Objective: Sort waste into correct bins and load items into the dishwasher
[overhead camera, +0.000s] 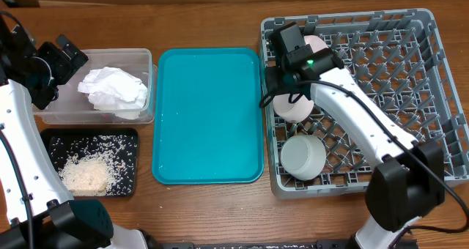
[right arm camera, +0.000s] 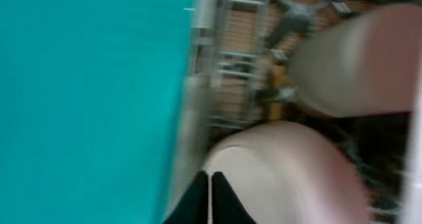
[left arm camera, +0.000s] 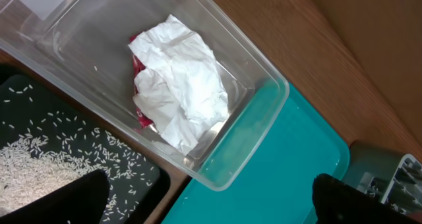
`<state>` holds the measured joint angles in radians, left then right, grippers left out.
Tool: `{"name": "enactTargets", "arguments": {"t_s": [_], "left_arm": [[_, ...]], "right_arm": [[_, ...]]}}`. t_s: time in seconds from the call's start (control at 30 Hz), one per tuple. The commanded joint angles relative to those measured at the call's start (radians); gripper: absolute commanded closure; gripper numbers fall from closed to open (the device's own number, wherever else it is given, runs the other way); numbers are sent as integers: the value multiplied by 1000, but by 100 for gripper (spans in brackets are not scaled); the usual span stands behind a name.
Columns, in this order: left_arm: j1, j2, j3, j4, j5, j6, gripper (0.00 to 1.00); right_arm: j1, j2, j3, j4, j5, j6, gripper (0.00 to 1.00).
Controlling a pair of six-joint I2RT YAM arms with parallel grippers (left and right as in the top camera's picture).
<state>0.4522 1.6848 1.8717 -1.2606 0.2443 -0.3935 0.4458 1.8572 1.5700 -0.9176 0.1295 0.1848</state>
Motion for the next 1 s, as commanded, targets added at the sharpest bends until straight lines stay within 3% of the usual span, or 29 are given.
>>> {"name": "enactTargets", "arguments": {"t_s": [0.0,0.13,0.47,0.77,0.97], "left_arm": [[-2,-3,22,1,8,-11,0],[-2,-3,22,1,8,-11,0],[-2,-3,22,1,8,-11,0],[-2,-3,22,1,8,-11,0],[-2,-3,22,1,8,-11,0]], "right_arm": [[-27,-13,6,-4,206,3,96],[-52,-31,24,-49,252,6,96],[-203,-41,34,-134,339,212,96],[-284,-42,36,-154,109,199,95],[-276,-43,55,-151,-111,119,83]]}}
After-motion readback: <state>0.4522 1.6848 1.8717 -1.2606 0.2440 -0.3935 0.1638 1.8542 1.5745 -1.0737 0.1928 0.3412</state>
